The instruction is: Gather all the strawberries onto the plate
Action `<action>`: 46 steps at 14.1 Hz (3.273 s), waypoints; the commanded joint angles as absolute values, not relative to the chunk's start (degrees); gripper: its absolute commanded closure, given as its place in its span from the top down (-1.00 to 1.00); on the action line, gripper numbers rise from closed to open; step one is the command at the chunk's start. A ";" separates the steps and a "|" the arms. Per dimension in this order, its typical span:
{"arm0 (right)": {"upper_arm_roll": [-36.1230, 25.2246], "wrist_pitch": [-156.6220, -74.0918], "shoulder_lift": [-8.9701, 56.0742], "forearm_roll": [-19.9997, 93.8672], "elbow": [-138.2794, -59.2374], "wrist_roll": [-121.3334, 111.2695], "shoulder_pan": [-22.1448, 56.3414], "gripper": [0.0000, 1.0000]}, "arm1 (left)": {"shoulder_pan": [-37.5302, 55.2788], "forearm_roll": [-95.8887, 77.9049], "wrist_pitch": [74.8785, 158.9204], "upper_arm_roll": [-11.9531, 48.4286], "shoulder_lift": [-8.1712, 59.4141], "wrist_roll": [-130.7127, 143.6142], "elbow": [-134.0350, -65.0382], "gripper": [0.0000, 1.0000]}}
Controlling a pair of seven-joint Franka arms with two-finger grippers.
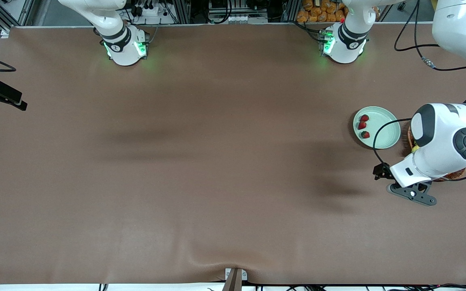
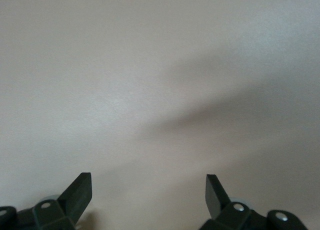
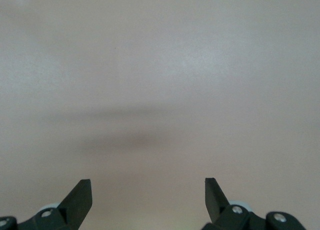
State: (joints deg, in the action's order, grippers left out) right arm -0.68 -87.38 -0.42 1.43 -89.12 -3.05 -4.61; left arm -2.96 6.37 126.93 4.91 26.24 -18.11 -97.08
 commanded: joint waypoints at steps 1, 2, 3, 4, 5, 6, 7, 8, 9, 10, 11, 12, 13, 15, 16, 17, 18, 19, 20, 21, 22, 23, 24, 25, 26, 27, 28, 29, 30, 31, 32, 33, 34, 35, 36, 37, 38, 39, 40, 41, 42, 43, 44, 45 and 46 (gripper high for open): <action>-0.35 -87.36 0.09 1.49 -88.51 -2.29 -4.75 1.00 | -0.79 5.81 124.81 3.34 24.00 -16.79 -96.50 1.00; -0.44 -87.36 0.09 1.49 -88.51 -2.29 -4.75 1.00 | -0.70 5.54 124.02 3.34 23.65 -16.44 -96.33 1.00; -0.44 -87.36 0.09 1.49 -88.51 -2.29 -4.75 1.00 | -0.01 5.54 122.53 3.17 23.03 -16.35 -95.72 1.00; -0.44 -87.36 0.09 1.49 -88.51 -2.29 -4.75 1.00 | 0.87 5.36 121.04 1.86 22.68 -15.91 -95.02 1.00; -0.35 -87.36 0.09 1.49 -88.42 -2.29 -4.75 1.00 | 2.01 5.36 119.63 0.98 22.15 -15.04 -94.49 1.00; -0.35 -87.36 0.09 1.49 -88.42 -2.29 -4.75 1.00 | 2.28 5.27 118.40 0.88 21.10 -14.07 -94.13 1.00; -0.35 -87.36 0.09 1.49 -88.42 -2.29 -4.75 1.00 | 2.37 5.36 116.91 0.97 19.88 -12.93 -93.70 1.00; -0.35 -87.36 0.09 1.49 -88.42 -2.29 -4.75 1.00 | 2.37 5.36 114.72 1.05 18.30 -12.66 -93.26 1.00; -0.35 -87.36 0.09 1.49 -88.42 -2.29 -4.75 1.00 | 2.37 5.19 111.74 1.05 16.54 -12.48 -92.29 1.00; -0.44 -87.36 0.09 1.49 -88.42 -2.29 -4.75 1.00 | 2.81 4.40 108.58 0.97 14.96 -11.78 -90.98 1.00; -0.44 -87.36 0.09 1.49 -88.50 -2.29 -4.75 1.00 | 3.33 3.70 105.24 0.88 13.64 -10.30 -89.49 1.00; -0.35 -87.36 0.09 1.49 -88.42 -2.29 -4.75 1.00 | 3.34 3.69 102.60 0.97 12.58 -9.94 -88.52 1.00; -0.44 -87.36 0.09 1.49 -88.42 -2.29 -4.75 1.00 | 3.25 3.60 99.96 0.97 10.92 -9.93 -88.33 1.00; -0.35 -87.28 0.09 1.49 -88.51 -2.29 -4.75 1.00 | 3.34 3.52 93.90 0.88 7.05 -9.49 -88.68 1.00; -0.44 -87.28 0.09 1.49 -88.51 -2.29 -4.75 1.00 | 3.51 3.52 91.69 0.97 5.20 -9.23 -88.77 1.00; -0.44 -87.19 0.09 1.49 -88.51 -2.29 -4.75 1.00 | 3.60 3.52 88.71 1.23 3.27 -8.36 -89.03 1.00; -0.35 -87.19 0.09 1.49 -88.51 -2.29 -4.75 1.00 | 3.86 3.52 86.25 1.32 1.77 -7.57 -89.12 1.00; -0.35 -87.10 0.09 1.49 -88.51 -2.29 -4.75 1.00 | 4.22 3.52 85.44 1.32 0.37 -7.47 -89.03 1.00; -0.35 -87.01 0.09 1.49 -88.51 -2.29 -4.75 1.00 | 4.31 3.52 84.30 1.32 -1.39 -7.47 -89.21 1.00; -0.35 -86.92 0.09 1.49 -88.51 -2.29 -4.75 1.00 | 4.31 3.43 82.72 1.41 -3.32 -7.30 -90.34 1.00; -0.35 -86.92 0.09 1.49 -88.51 -2.29 -4.75 1.00 | 4.31 2.73 82.79 1.41 -6.04 -6.77 -92.79 1.00; -0.35 -86.84 0.09 1.49 -88.51 -2.29 -4.75 1.00 | 4.22 2.12 83.66 1.32 -6.76 -6.77 -94.20 1.00; -0.35 -86.84 0.09 1.49 -88.51 -2.29 -4.75 1.00 | 4.31 2.02 86.02 1.06 -6.33 -6.77 -94.39 1.00; -0.35 -86.75 0.09 1.49 -88.51 -2.29 -4.75 1.00 | 4.39 2.11 89.09 0.88 -4.50 -6.85 -93.87 1.00; -0.35 -86.66 0.09 1.49 -88.51 -2.29 -4.75 1.00 | 4.74 2.20 90.86 0.88 -3.00 -6.77 -93.35 1.00; -0.35 -86.57 0.09 1.49 -88.51 -2.29 -4.75 1.00 | 5.36 2.55 91.66 0.79 -1.86 -6.77 -92.73 1.00; -0.35 -86.57 0.09 1.49 -88.51 -2.29 -4.75 1.00 | 6.06 2.64 91.84 0.36 -0.71 -6.68 -91.42 1.00; -0.35 -86.57 0.09 1.49 -88.51 -2.29 -4.75 1.00 | 6.33 2.64 91.85 -0.34 0.08 -6.77 -90.54 1.00; -0.35 -86.49 0.09 1.49 -88.51 -2.29 -4.75 1.00 | 6.33 2.64 91.85 -0.53 0.70 -7.03 -89.92 1.00; -0.35 -86.48 0.09 1.49 -88.51 -2.29 -4.75 1.00 | 6.15 2.64 91.85 -0.61 0.79 -7.12 -89.91 1.00; -0.35 -86.48 0.09 1.49 -88.51 -2.29 -4.75 1.00 | 6.24 2.64 91.85 -0.70 0.79 -6.86 -89.91 1.00; -0.35 -86.48 0.09 1.49 -88.51 -2.29 -4.75 1.00 | 6.24 2.64 91.85 -0.70 0.79 -6.68 -89.91 1.00; -0.35 -86.48 0.09 1.49 -88.51 -2.29 -4.75 1.00 | 6.24 2.72 91.85 -0.79 0.79 -6.68 -89.83 1.00; -0.35 -86.57 0.09 1.49 -88.51 -2.29 -4.75 1.00 | 6.24 2.64 91.85 -0.97 0.88 -6.68 -89.82 1.00; -0.35 -86.49 0.09 1.49 -88.51 -2.29 -4.75 1.00 | 6.24 2.55 91.85 -1.14 0.97 -6.59 -89.91 1.00; -0.35 -86.57 0.09 1.49 -88.51 -2.29 -4.75 1.00 | 6.24 2.55 91.85 -1.23 1.05 -6.59 -89.83 1.00; -0.35 -86.57 0.09 1.49 -88.51 -2.29 -4.75 1.00 | 6.24 2.55 91.85 -1.32 1.05 -6.77 -89.82 1.00; -0.35 -86.57 0.09 1.49 -88.51 -2.29 -4.75 1.00 | 6.15 2.55 91.85 -1.32 1.14 -6.77 -89.82 1.00; -0.35 -86.57 0.09 1.49 -88.51 -2.29 -4.75 1.00 | 6.15 2.55 91.85 -1.32 1.14 -6.85 -89.82 1.00; -0.35 -86.57 0.09 1.49 -88.51 -2.29 -4.75 1.00 | 6.15 2.55 91.85 -1.32 1.14 -6.86 -89.82 1.00; -0.35 -86.57 0.09 1.49 -88.51 -2.29 -4.75 1.00 | 6.15 2.55 91.85 -1.32 1.14 -6.77 -89.91 1.00; -0.35 -86.57 0.09 1.49 -88.51 -2.29 -4.75 1.00 | 6.15 2.55 91.85 -1.32 1.14 -6.77 -89.91 1.00; -0.35 -86.57 0.09 1.49 -88.51 -2.29 -4.75 1.00 | 6.15 2.46 91.85 -1.49 1.14 -6.77 -89.91 1.00; -0.35 -86.57 0.09 1.49 -88.51 -2.29 -4.75 1.00 | 6.15 2.37 91.85 -1.93 1.23 -6.77 -89.91 1.00; -0.35 -86.57 0.09 1.49 -88.51 -2.29 -4.75 1.00 | 6.07 2.37 91.85 -1.93 1.23 -6.77 -89.91 1.00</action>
State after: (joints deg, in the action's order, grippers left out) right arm -0.62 -87.10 -0.13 1.43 -89.12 -3.02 -4.61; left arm 5.38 3.05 92.30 -0.90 0.81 -7.57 -90.95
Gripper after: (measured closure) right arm 0.000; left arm 0.000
